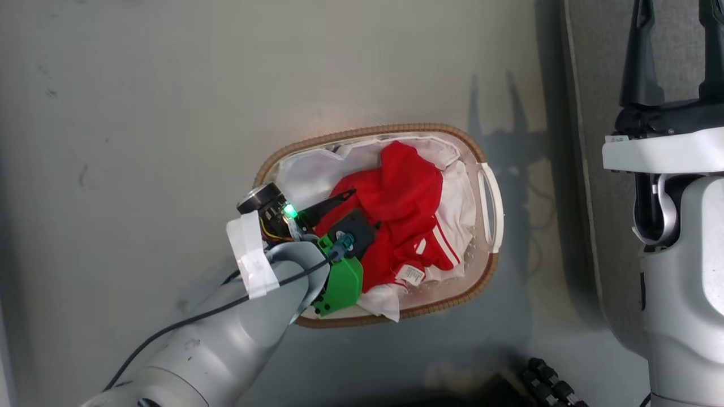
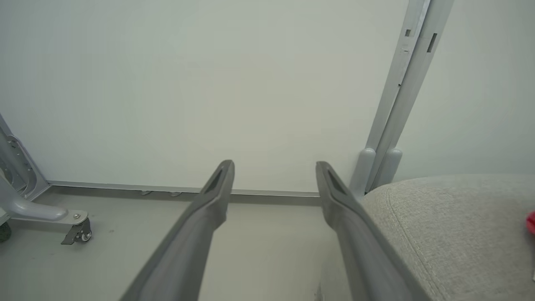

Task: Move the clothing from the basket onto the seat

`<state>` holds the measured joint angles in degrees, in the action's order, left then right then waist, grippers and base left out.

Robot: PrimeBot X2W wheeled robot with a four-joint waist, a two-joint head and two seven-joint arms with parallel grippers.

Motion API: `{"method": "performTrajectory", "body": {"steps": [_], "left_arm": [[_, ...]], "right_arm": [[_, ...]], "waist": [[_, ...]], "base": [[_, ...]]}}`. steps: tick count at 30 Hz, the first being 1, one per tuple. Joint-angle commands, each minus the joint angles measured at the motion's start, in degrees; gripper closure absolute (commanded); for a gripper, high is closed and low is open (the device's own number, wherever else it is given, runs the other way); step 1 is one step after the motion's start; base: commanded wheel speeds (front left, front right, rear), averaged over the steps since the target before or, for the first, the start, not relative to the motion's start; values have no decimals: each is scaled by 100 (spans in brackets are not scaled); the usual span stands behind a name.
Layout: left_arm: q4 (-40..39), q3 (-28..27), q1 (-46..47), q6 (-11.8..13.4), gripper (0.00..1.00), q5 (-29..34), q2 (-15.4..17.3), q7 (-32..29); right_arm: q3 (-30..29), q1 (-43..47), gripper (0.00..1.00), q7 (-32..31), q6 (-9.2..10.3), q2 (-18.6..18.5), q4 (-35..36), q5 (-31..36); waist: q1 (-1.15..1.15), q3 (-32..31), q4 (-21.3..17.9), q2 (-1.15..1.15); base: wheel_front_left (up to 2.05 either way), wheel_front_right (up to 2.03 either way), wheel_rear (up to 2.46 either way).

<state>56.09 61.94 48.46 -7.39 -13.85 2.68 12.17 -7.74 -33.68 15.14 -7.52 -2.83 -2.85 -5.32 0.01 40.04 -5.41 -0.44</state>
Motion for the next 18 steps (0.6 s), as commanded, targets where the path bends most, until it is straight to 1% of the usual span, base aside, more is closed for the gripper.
{"method": "performTrajectory", "body": {"steps": [1,9,18], "left_arm": [[110,48,186,-14,0,-63,39,-1],[570,498,707,-14,0,-487,42,-198],[605,803,1068,-14,0,-949,40,-184]], "right_arm": [[35,-99,0,1,6,-11,57,-81],[107,-277,0,1,6,-10,321,-391],[194,-332,0,1,6,-11,367,-529]], "waist": [[-1,847,-576,44],[-1,1365,-826,44],[-1,1583,-903,44]], "base": [[0,0,0],[0,0,0],[0,0,0]]}}
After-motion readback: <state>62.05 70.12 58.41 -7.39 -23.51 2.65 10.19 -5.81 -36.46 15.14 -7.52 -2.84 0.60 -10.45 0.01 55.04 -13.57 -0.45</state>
